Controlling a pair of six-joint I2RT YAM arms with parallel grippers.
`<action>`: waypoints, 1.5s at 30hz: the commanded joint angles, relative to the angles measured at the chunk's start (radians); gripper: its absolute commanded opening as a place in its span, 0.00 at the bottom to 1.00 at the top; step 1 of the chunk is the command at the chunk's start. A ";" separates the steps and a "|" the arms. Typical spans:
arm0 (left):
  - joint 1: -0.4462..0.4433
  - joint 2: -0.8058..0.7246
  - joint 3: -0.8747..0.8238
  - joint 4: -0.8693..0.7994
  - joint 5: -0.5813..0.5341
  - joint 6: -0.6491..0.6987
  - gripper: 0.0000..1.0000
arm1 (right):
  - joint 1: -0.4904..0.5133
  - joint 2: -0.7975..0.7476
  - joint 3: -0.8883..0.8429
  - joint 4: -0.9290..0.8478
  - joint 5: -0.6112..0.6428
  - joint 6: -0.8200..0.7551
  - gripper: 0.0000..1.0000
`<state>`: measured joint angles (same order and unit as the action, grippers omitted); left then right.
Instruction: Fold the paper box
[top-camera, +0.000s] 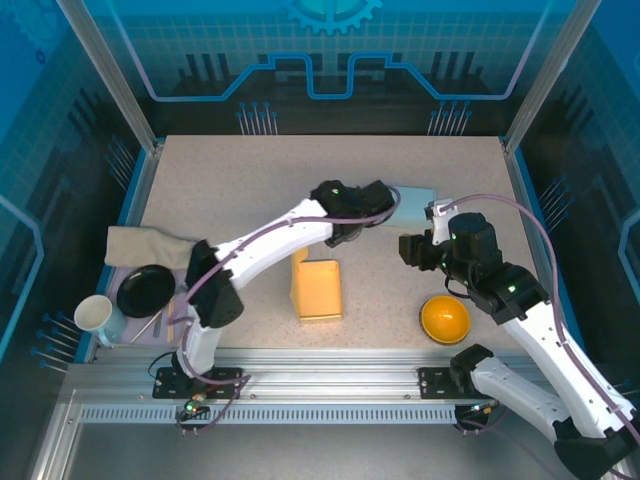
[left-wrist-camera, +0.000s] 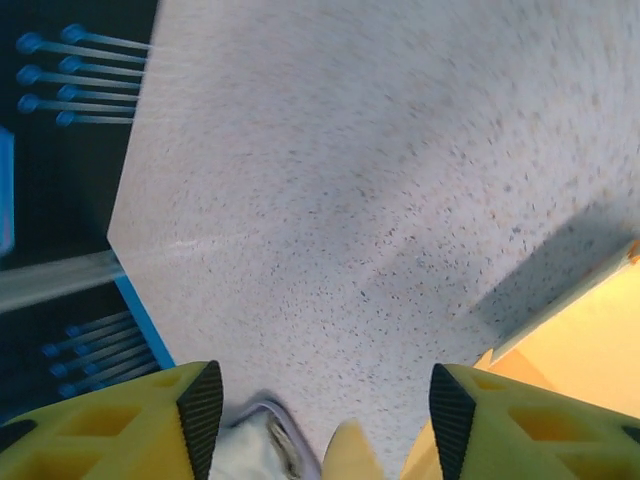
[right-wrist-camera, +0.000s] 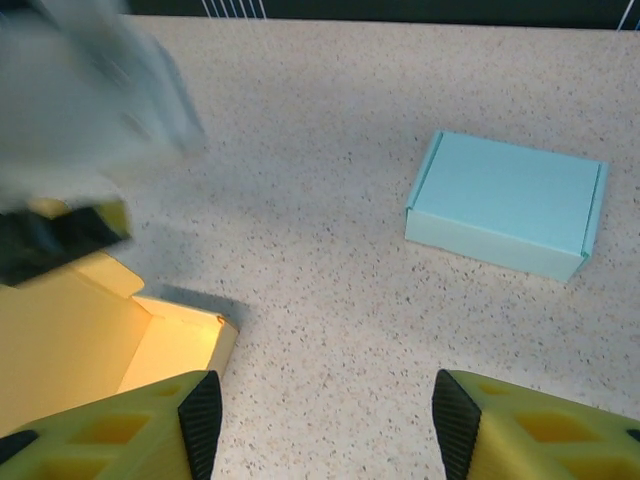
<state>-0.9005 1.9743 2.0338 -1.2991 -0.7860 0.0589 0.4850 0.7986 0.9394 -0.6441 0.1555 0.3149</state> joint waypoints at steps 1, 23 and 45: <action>0.034 -0.164 -0.027 -0.098 0.046 -0.358 0.62 | -0.009 0.005 0.046 -0.037 -0.004 -0.034 0.60; 0.099 -0.577 -0.707 0.323 0.510 -0.766 0.55 | -0.004 0.078 0.116 -0.052 -0.137 -0.113 0.63; 0.104 -0.523 -0.615 0.337 0.483 -0.057 0.00 | -0.003 0.191 -0.007 0.247 -0.361 -0.407 0.65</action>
<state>-0.8013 1.4906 1.4006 -0.9928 -0.3233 -0.2516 0.4843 0.9527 0.9756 -0.5331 -0.0952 0.0616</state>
